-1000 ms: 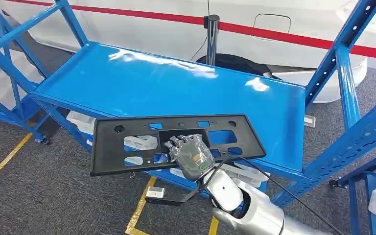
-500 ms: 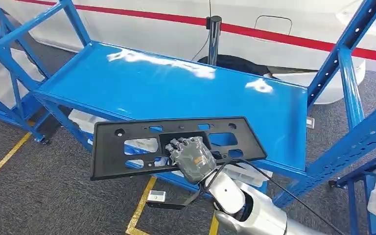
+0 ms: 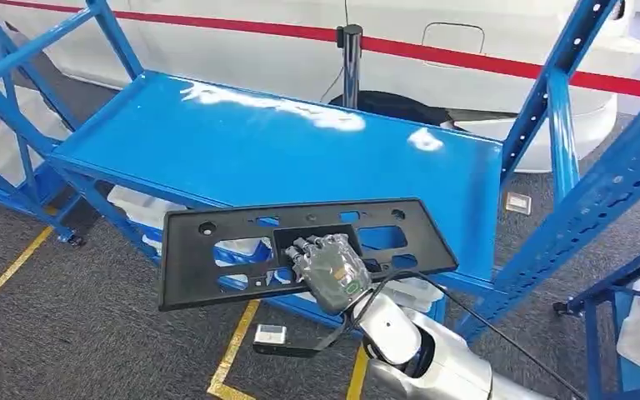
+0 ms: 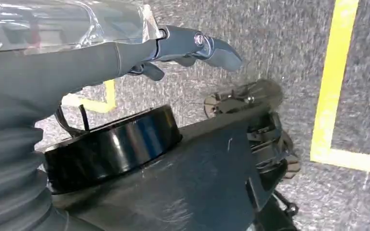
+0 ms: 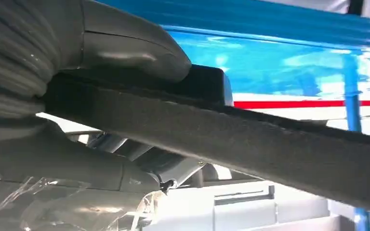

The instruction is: Take the parts from the cabinet and place them on the table.

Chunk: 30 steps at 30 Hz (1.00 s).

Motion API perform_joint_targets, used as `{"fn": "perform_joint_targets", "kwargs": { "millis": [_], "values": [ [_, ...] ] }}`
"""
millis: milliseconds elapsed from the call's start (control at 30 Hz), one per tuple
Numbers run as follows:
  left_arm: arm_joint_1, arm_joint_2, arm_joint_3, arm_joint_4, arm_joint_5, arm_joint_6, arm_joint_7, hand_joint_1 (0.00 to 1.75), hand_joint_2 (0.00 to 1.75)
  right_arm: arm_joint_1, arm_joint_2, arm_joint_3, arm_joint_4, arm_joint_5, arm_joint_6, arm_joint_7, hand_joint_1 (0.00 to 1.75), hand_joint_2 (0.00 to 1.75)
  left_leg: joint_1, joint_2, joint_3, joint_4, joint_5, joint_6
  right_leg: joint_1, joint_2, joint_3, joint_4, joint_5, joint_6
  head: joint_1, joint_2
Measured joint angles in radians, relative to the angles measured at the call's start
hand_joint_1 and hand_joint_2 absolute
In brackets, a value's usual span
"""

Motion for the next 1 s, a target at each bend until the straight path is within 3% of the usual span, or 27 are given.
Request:
{"fn": "perform_joint_targets", "kwargs": {
  "millis": [67, 133, 367, 400, 433, 467, 500, 567, 600, 633, 667, 700, 733, 800, 833, 867, 900, 967, 1000],
  "values": [
    [0.000, 0.000, 0.000, 0.000, -0.001, 0.000, 0.000, 0.00, 1.75, -0.004, 0.001, 0.000, -0.001, 0.022, 0.000, 0.006, 1.75, 1.75, -0.001, 0.001, -0.050, 0.130, -0.093, -0.001, 0.006, -0.002, -0.014, 0.000, 0.009, -0.014, 0.000, 0.000],
    [-0.001, 0.000, 0.000, 0.000, -0.004, 0.000, 0.001, 0.00, 1.75, -0.004, 0.000, 0.000, -0.001, 0.072, -0.006, 0.006, 1.75, 1.75, -0.005, 0.001, -0.114, 0.306, -0.174, 0.001, 0.018, -0.005, -0.026, 0.001, 0.018, -0.022, 0.000, 0.000],
    [-0.001, 0.000, 0.000, 0.000, -0.004, 0.000, 0.002, 0.00, 1.75, -0.004, 0.000, 0.000, -0.002, 0.082, -0.008, 0.006, 1.75, 1.75, -0.006, 0.000, -0.119, 0.325, -0.180, 0.003, 0.020, -0.005, -0.028, 0.001, 0.019, -0.023, 0.000, 0.000],
    [-0.001, 0.000, -0.002, 0.000, -0.006, 0.001, 0.003, 0.00, 1.75, -0.004, -0.005, 0.002, -0.003, 0.124, -0.016, 0.003, 1.75, 1.75, -0.019, 0.000, -0.093, 0.307, -0.156, 0.020, 0.032, -0.006, -0.038, 0.001, 0.029, -0.029, 0.000, 0.000],
    [-0.002, 0.000, -0.003, 0.000, -0.008, 0.001, 0.003, 0.00, 1.75, -0.005, -0.006, 0.002, -0.006, 0.131, -0.021, 0.000, 1.75, 1.75, -0.025, 0.000, -0.060, 0.249, -0.128, 0.032, 0.036, -0.006, -0.042, 0.001, 0.033, -0.031, 0.000, 0.000],
    [-0.010, 0.006, -0.007, 0.001, -0.014, 0.001, 0.004, 0.00, 1.75, -0.012, -0.008, 0.002, -0.022, 0.151, -0.036, -0.018, 1.75, 1.75, -0.056, 0.000, 0.083, -0.010, -0.070, 0.094, 0.038, -0.005, -0.052, 0.000, 0.048, -0.033, 0.000, 0.000],
    [-0.016, 0.000, -0.016, 0.001, -0.020, -0.001, 0.008, 0.00, 1.75, -0.013, -0.013, 0.002, -0.042, 0.156, -0.050, -0.040, 1.75, 1.75, -0.059, 0.004, 0.076, -0.046, -0.007, 0.084, 0.035, -0.010, -0.059, -0.018, 0.079, 0.000, 0.000, 0.000],
    [-0.020, 0.001, -0.016, 0.001, -0.021, 0.000, 0.008, 0.00, 1.75, -0.013, -0.017, 0.002, -0.050, 0.154, -0.051, -0.045, 1.75, 1.75, -0.053, 0.006, 0.056, -0.057, 0.020, 0.083, 0.031, -0.008, -0.090, 0.063, -0.026, 0.009, 0.002, 0.000],
    [-0.019, -0.001, -0.018, 0.001, -0.021, -0.001, 0.008, 0.00, 1.75, -0.011, -0.020, 0.002, -0.052, 0.151, -0.051, -0.048, 1.75, 1.75, -0.052, 0.006, 0.044, -0.057, 0.029, 0.082, 0.027, -0.008, -0.112, 0.145, -0.087, 0.015, 0.002, 0.000],
    [-0.018, -0.002, -0.019, 0.001, -0.021, -0.001, 0.008, 0.00, 1.75, -0.007, -0.021, 0.003, -0.053, 0.147, -0.050, -0.051, 1.75, 1.75, -0.052, 0.007, 0.033, -0.057, 0.037, 0.081, 0.025, -0.008, -0.131, 0.223, -0.127, 0.021, 0.002, 0.000],
    [-0.018, -0.003, -0.021, 0.001, -0.021, -0.002, 0.008, 0.00, 1.75, -0.005, -0.023, 0.003, -0.053, 0.145, -0.050, -0.053, 1.75, 1.75, -0.051, 0.009, 0.021, -0.055, 0.046, 0.080, 0.023, -0.009, -0.139, 0.277, -0.137, 0.026, 0.002, 0.000],
    [-0.018, -0.003, -0.023, 0.001, -0.022, -0.002, 0.008, 0.00, 1.75, -0.003, -0.025, 0.003, -0.053, 0.143, -0.050, -0.056, 1.75, 1.75, -0.050, 0.010, 0.009, -0.052, 0.053, 0.078, 0.022, -0.009, -0.131, 0.292, -0.120, 0.029, 0.002, 0.000],
    [-0.018, -0.003, -0.023, 0.001, -0.022, -0.002, 0.008, 0.00, 1.75, -0.001, -0.026, 0.004, -0.053, 0.141, -0.050, -0.057, 1.75, 1.75, -0.047, 0.010, -0.005, -0.048, 0.061, 0.075, 0.021, -0.009, -0.102, 0.264, -0.087, 0.031, 0.002, 0.000],
    [-0.019, -0.003, -0.023, 0.001, -0.023, -0.002, 0.011, 0.00, 1.75, -0.002, -0.027, 0.003, -0.053, 0.133, -0.050, -0.060, 1.75, 1.75, -0.042, 0.010, -0.031, -0.034, 0.072, 0.066, 0.017, -0.009, 0.013, 0.103, -0.017, 0.035, 0.002, 0.000],
    [-0.019, -0.003, -0.024, 0.001, -0.024, -0.002, 0.011, 0.00, 1.75, -0.002, -0.027, 0.003, -0.056, 0.132, -0.050, -0.064, 1.75, 1.75, -0.042, 0.010, -0.039, -0.024, 0.076, 0.061, 0.015, -0.009, 0.072, 0.010, -0.035, 0.036, 0.002, 0.000],
    [-0.021, -0.003, -0.024, 0.001, -0.025, -0.001, 0.012, 0.00, 1.75, -0.003, -0.026, 0.003, -0.057, 0.129, -0.050, -0.067, 1.75, 1.75, -0.046, 0.009, -0.048, -0.017, 0.078, 0.056, 0.023, -0.007, 0.105, -0.042, -0.052, 0.031, 0.002, 0.000],
    [-0.022, -0.003, -0.024, 0.001, -0.027, -0.001, 0.014, 0.00, 1.75, -0.003, -0.025, 0.003, -0.060, 0.126, -0.050, -0.068, 1.75, 1.75, -0.046, 0.009, -0.049, -0.017, 0.086, 0.049, 0.023, -0.006, 0.097, -0.039, -0.050, 0.018, 0.000, 0.000],
    [-0.022, -0.003, -0.024, 0.001, -0.029, -0.001, 0.018, 0.00, 1.75, -0.004, -0.025, 0.003, -0.061, 0.124, -0.050, -0.070, 1.75, 1.75, -0.043, 0.009, -0.055, -0.017, 0.101, 0.038, 0.028, -0.006, 0.088, -0.037, -0.043, 0.005, 0.000, 0.000],
    [-0.021, -0.003, -0.024, 0.001, -0.032, -0.001, 0.019, 0.00, 1.75, -0.004, -0.025, 0.003, -0.061, 0.124, -0.050, -0.071, 1.75, 1.75, -0.043, 0.007, -0.063, -0.015, 0.103, 0.032, 0.022, -0.010, 0.079, -0.041, -0.031, -0.010, 0.001, 0.000]
  ]
}}
